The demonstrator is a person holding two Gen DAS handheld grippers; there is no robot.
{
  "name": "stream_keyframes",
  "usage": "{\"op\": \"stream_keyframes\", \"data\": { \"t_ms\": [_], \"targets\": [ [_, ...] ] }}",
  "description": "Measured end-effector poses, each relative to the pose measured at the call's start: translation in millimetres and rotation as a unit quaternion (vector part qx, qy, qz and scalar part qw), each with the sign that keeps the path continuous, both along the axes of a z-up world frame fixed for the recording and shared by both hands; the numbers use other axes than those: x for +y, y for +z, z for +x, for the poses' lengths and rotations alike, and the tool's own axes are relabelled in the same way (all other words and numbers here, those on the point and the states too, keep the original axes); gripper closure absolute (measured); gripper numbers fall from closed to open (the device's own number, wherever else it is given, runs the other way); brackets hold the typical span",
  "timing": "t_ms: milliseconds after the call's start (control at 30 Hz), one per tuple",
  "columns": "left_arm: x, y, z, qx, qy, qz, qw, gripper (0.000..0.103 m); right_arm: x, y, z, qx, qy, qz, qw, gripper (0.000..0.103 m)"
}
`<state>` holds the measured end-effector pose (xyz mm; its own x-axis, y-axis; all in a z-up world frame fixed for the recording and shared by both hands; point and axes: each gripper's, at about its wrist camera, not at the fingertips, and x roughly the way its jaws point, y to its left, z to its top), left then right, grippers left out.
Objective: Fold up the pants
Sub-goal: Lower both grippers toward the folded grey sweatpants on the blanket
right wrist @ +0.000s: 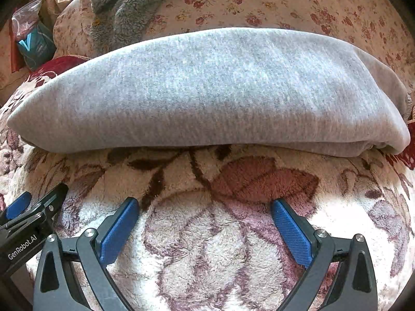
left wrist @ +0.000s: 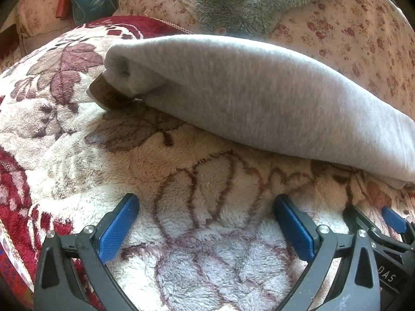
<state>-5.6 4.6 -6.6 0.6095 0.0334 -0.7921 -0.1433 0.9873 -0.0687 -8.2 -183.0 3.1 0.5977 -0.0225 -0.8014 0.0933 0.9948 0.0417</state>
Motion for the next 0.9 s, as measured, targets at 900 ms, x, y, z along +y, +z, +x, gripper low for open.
{"op": "stream_keyframes", "data": {
  "t_ms": [900],
  "targets": [
    [-15.4,14.8,-5.3,-0.020,-0.018,0.007,0.9996,0.000,-27.2,24.9,-13.6,0.045,0.080,0.049,0.995,0.000]
  ]
}}
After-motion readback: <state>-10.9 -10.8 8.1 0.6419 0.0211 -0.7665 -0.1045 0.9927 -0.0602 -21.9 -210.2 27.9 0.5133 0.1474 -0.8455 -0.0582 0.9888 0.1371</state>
